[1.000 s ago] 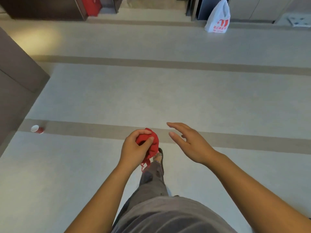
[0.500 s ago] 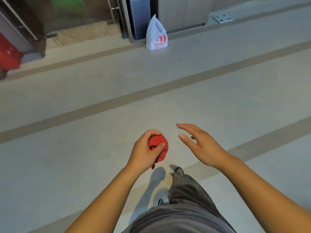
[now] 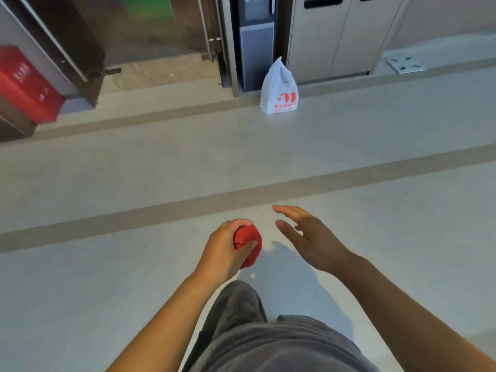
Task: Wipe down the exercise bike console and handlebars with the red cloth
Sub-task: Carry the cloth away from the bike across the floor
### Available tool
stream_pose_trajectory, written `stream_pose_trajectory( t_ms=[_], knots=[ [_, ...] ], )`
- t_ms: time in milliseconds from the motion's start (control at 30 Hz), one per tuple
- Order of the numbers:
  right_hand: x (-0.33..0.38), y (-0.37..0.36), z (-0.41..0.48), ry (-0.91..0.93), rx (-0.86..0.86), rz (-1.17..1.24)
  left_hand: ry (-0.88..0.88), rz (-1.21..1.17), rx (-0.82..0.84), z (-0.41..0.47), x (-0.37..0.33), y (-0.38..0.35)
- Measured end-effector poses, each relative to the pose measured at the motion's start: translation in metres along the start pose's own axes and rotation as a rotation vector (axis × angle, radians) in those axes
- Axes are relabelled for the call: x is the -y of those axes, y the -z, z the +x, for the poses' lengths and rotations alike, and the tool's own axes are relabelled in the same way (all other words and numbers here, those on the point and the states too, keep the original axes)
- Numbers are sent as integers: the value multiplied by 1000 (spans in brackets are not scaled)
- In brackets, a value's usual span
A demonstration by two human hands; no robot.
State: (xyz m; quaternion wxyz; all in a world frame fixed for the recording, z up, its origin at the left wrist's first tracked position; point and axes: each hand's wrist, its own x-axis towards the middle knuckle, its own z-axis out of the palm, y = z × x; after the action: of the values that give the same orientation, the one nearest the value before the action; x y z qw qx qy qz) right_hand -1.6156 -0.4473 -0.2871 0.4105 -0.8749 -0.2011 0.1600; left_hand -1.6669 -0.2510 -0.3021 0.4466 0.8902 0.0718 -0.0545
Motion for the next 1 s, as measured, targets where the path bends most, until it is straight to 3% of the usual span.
stream_pose_trajectory(
  t_ms=[267, 700, 1000],
  knots=[
    [-42, 78, 212, 10, 21, 38, 21, -10, -38, 223, 0, 23],
    [-142, 275, 464, -135, -213, 81, -153, -36, 216, 610, -141, -3],
    [-238, 451, 635, -125, -264, 104, -155, -56, 138, 827, -234, -55]
  ],
)
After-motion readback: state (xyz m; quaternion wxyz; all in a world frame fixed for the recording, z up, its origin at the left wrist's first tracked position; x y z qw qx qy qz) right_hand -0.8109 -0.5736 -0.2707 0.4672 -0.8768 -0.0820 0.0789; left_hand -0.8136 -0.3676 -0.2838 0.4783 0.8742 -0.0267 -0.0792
